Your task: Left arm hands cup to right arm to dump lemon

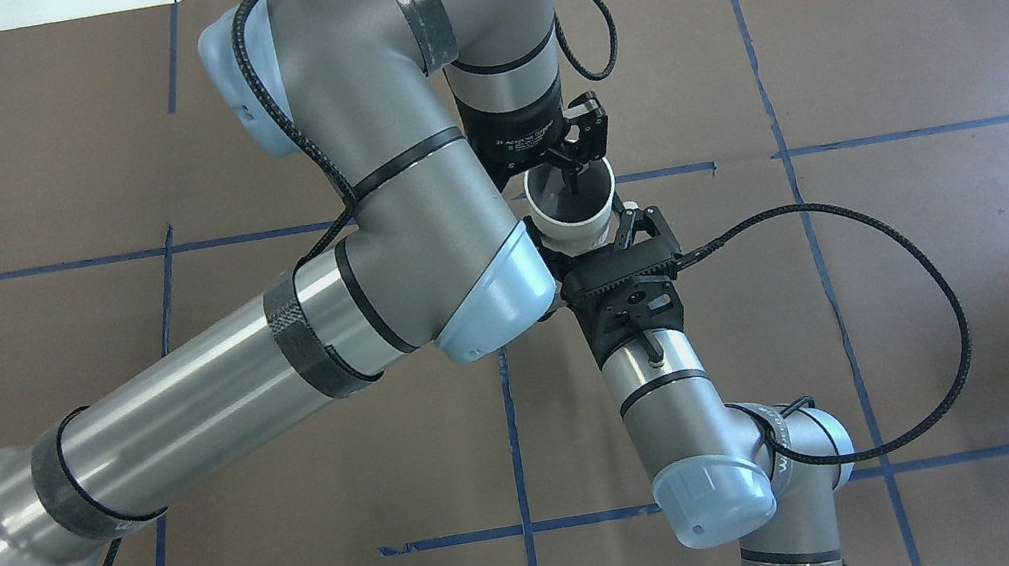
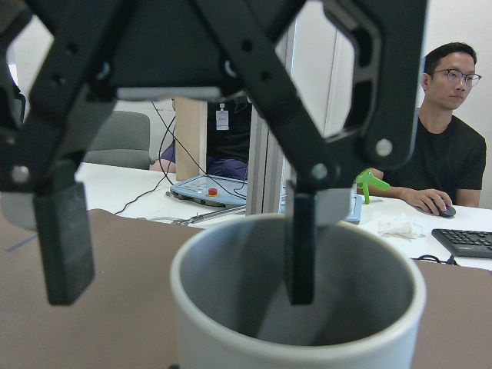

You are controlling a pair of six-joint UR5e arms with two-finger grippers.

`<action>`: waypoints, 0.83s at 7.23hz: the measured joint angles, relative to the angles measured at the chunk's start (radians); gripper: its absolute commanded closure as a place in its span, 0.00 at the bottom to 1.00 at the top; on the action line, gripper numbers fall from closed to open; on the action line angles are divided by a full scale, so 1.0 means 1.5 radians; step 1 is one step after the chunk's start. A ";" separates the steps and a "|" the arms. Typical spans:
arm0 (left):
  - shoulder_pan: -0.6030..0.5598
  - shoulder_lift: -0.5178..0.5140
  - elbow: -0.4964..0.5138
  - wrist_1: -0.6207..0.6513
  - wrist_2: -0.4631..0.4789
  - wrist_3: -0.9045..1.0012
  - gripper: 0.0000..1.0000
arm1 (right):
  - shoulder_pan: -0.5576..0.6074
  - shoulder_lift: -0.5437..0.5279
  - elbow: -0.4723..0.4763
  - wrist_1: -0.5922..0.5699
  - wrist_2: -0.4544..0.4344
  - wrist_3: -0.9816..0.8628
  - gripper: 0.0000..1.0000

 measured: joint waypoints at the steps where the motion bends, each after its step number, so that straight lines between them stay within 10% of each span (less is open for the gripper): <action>1: 0.000 0.000 0.001 -0.001 -0.001 0.000 0.66 | -0.001 0.000 0.002 0.000 -0.001 -0.005 0.87; 3: 0.000 0.000 0.000 -0.002 -0.002 0.000 1.00 | -0.002 -0.001 0.005 0.000 -0.001 -0.012 0.84; 4: -0.001 0.000 -0.002 -0.001 -0.003 -0.001 1.00 | -0.002 -0.001 0.005 0.000 -0.001 -0.013 0.72; 5: -0.001 0.000 -0.003 -0.001 -0.003 -0.001 1.00 | -0.002 -0.002 0.005 0.000 -0.002 -0.013 0.13; 6: -0.001 0.000 -0.004 0.000 -0.003 -0.001 1.00 | -0.004 -0.001 0.005 0.000 -0.002 -0.013 0.00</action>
